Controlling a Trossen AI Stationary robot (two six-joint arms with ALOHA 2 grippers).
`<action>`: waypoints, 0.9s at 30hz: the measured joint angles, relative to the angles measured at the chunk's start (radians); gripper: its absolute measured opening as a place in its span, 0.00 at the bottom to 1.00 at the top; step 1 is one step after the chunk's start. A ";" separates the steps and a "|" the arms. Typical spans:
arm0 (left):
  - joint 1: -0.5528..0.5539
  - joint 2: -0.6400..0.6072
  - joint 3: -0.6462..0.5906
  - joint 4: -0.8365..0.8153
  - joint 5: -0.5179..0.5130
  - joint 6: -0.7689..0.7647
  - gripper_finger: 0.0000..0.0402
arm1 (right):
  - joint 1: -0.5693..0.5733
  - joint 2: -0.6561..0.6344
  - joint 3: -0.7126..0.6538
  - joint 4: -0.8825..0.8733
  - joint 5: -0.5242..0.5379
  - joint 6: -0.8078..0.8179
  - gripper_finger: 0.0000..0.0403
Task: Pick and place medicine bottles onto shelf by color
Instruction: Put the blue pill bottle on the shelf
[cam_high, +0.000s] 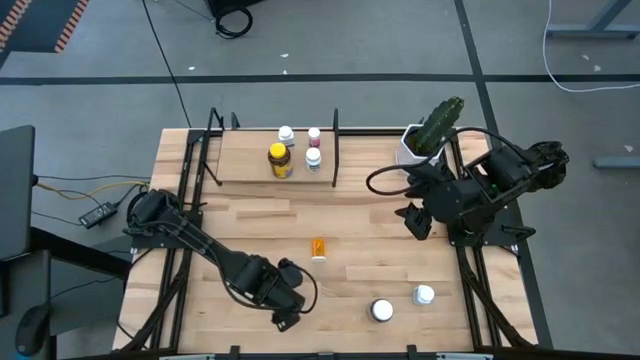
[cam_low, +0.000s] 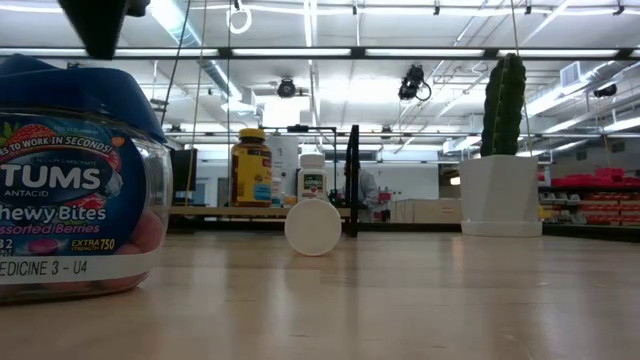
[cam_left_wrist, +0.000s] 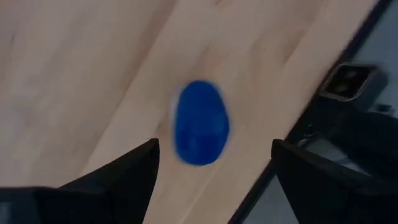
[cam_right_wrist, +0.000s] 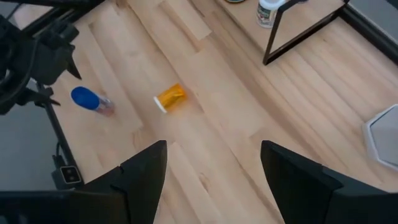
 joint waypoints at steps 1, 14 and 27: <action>0.000 0.000 0.000 0.010 -0.008 0.000 0.78 | 0.003 0.000 0.000 0.000 0.002 0.010 0.66; 0.007 0.112 0.001 0.012 -0.007 0.098 0.78 | 0.007 0.000 -0.029 0.000 0.048 0.047 0.66; 0.016 0.132 0.001 -0.023 0.054 0.065 0.78 | 0.006 0.000 -0.102 0.001 0.029 0.064 0.66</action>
